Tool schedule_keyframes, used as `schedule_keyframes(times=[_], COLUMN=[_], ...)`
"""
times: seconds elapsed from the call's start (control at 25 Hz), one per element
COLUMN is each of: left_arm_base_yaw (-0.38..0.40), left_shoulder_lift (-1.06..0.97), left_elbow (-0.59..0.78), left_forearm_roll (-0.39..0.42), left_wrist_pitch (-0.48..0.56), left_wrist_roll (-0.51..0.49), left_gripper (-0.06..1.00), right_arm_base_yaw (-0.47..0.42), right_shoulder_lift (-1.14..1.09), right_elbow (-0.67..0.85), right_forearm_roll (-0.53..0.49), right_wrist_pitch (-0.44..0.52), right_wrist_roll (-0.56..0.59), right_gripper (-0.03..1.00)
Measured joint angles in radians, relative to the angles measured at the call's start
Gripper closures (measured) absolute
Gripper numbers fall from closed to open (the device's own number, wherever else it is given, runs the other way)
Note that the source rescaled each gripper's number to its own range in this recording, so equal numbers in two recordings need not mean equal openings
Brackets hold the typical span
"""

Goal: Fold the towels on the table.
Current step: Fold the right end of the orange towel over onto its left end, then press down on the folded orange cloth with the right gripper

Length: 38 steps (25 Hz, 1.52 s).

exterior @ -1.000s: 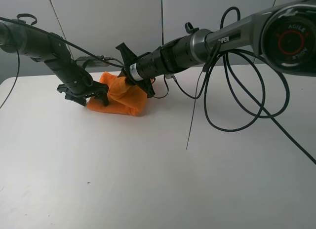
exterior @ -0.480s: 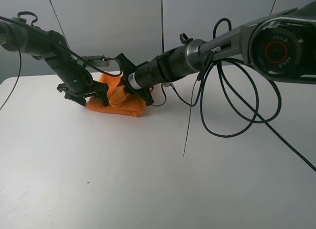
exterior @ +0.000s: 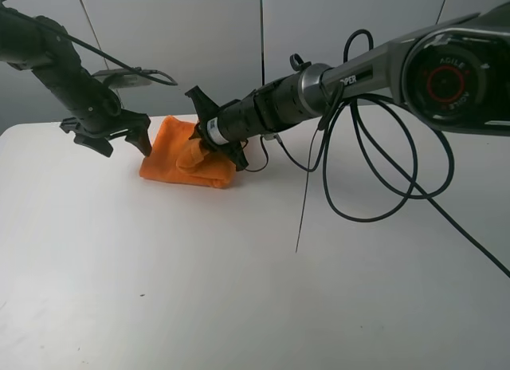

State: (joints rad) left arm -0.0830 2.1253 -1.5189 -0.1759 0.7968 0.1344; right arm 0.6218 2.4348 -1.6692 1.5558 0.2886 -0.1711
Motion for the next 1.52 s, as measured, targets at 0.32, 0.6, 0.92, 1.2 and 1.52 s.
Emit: schedule_keyframes(times=[0.32,0.6,0.92,1.2,1.52], left_arm_base_yaw=[0.068,0.126,0.131,0.131,0.131], left_shoulder_lift=[-0.105,-0.258,-0.319,-0.319,-0.347], left_elbow=[0.000,0.000,-0.039,-0.039,-0.039], left_forearm_roll=[-0.024,-0.056,-0.072,-0.086,-0.111], left_wrist_pitch=[0.017,-0.011,0.029,0.085,0.096], left_wrist_roll=[0.000,0.004,0.006,0.006,0.006], left_gripper=[-0.06,-0.06,-0.06,-0.06,-0.06], right_arm_base_yaw=[0.000,0.003,0.057,0.080,0.133], right_shoulder_lift=[0.000,-0.008,-0.019,-0.015,0.042], right_elbow=[-0.002,-0.114,-0.178,-0.178,-0.178], right_forearm_roll=[-0.002,-0.002,-0.016,-0.106,-0.108], right_wrist_pitch=[0.006,0.140,0.183,0.082,0.057], right_wrist_roll=[-0.020,-0.100,-0.112,-0.114,-0.116], right_gripper=[0.86,0.18,0.11,0.11,0.11])
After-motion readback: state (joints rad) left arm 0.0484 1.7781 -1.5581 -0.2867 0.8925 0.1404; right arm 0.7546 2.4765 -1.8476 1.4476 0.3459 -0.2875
